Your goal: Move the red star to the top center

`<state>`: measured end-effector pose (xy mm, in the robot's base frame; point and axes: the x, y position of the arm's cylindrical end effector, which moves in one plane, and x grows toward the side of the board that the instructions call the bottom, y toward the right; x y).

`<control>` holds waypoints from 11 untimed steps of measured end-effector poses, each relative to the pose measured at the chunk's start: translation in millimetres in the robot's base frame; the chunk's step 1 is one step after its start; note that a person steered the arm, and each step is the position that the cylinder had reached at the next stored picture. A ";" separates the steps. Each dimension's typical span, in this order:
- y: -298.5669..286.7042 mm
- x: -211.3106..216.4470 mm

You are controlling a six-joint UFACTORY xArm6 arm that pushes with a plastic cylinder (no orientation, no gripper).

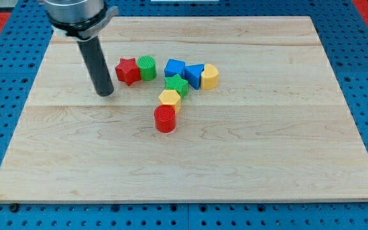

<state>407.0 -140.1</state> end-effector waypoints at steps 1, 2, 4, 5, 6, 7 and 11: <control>6.0 -29.4; 6.0 -63.2; 40.7 -106.5; 27.3 -107.2; 0.7 -84.5; 18.4 -75.9; 187.5 -110.8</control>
